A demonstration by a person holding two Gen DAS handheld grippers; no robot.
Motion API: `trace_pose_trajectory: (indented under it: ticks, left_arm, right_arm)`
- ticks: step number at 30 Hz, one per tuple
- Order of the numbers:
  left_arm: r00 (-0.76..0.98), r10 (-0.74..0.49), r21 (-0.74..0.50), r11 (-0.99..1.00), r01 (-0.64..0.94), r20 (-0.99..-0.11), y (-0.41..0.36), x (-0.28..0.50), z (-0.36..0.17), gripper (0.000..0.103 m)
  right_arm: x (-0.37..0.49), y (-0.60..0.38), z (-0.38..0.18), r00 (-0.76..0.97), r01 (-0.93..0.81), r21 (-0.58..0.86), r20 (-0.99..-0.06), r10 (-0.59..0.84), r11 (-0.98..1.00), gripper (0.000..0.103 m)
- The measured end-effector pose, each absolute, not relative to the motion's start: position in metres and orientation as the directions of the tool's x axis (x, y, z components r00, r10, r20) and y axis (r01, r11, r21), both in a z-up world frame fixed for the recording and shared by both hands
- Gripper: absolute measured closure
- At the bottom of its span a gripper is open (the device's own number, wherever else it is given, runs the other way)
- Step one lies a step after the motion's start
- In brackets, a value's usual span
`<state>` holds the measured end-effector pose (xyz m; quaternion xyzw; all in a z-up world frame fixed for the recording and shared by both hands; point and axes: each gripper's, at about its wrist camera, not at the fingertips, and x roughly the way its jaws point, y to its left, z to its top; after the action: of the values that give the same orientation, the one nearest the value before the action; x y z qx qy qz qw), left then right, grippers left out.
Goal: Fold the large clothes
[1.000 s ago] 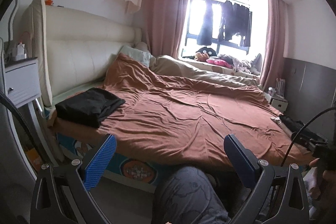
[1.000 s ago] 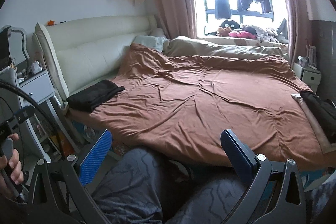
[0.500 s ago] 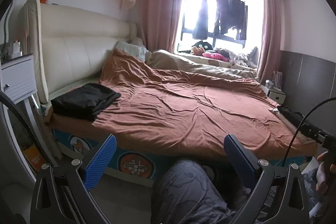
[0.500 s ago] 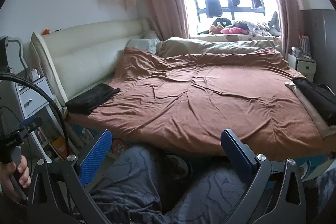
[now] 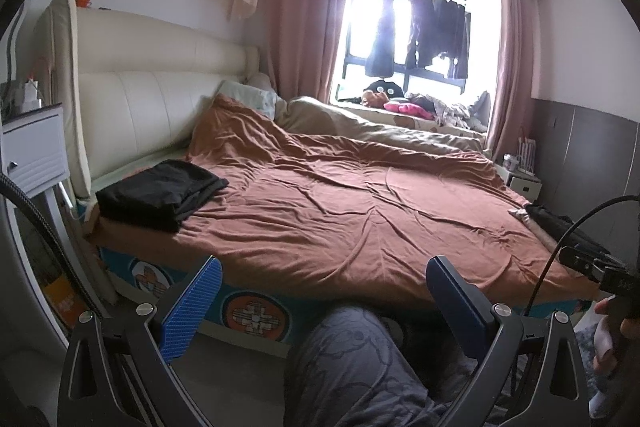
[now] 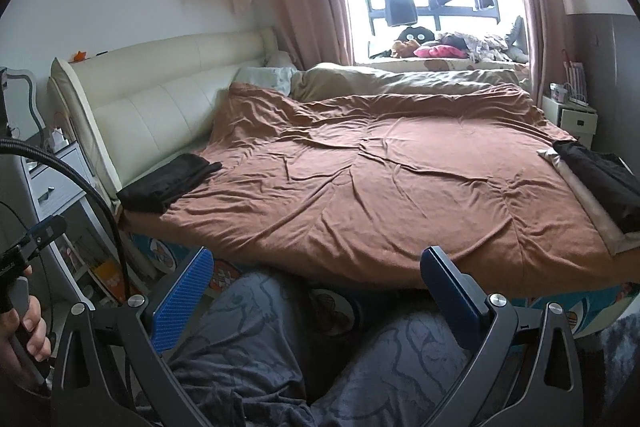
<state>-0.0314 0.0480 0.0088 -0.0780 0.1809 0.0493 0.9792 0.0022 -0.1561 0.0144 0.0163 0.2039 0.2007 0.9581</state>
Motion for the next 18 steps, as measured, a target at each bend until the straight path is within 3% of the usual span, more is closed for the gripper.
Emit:
trace_pose_trajectory:
  ticks: [18]
  left_arm:
    - [0.929,0.064,-0.150,0.981,-0.126,-0.364,0.0488,-0.0331,0.0094,0.000]
  right_arm:
    - [0.0007,-0.1606,0.0158,0.834,-0.381,0.107,-0.388,0.391,0.918,0.000]
